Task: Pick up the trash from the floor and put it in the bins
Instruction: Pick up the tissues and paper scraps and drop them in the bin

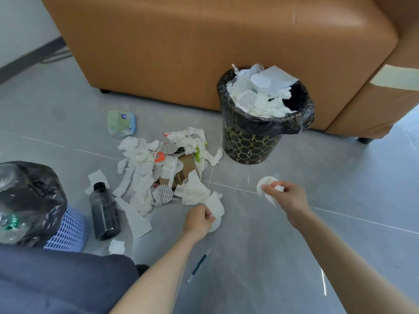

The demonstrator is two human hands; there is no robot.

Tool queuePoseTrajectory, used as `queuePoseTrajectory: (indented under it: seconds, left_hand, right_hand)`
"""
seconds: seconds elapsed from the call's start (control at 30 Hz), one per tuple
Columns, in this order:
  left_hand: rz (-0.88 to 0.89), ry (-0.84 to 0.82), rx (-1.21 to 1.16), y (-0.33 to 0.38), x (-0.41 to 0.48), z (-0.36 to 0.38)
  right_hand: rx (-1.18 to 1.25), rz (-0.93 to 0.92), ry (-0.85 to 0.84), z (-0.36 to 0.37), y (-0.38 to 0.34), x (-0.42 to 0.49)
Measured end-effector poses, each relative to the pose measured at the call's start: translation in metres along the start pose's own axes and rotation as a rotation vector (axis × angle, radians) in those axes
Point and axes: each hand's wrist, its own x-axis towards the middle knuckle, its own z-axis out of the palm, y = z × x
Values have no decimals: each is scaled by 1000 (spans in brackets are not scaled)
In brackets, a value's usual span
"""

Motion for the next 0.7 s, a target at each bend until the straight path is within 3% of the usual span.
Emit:
queuePoseTrajectory:
  seconds: [0.27, 0.53, 0.7]
  left_hand:
    - [283, -144, -46, 117, 2, -106]
    - [500, 64, -33, 240, 23, -205]
    - [416, 192, -222, 268, 72, -198]
  right_hand:
    - [12, -124, 15, -35, -94, -7]
    - [169, -154, 35, -63, -186, 23]
    - [248, -78, 75, -57, -203, 67]
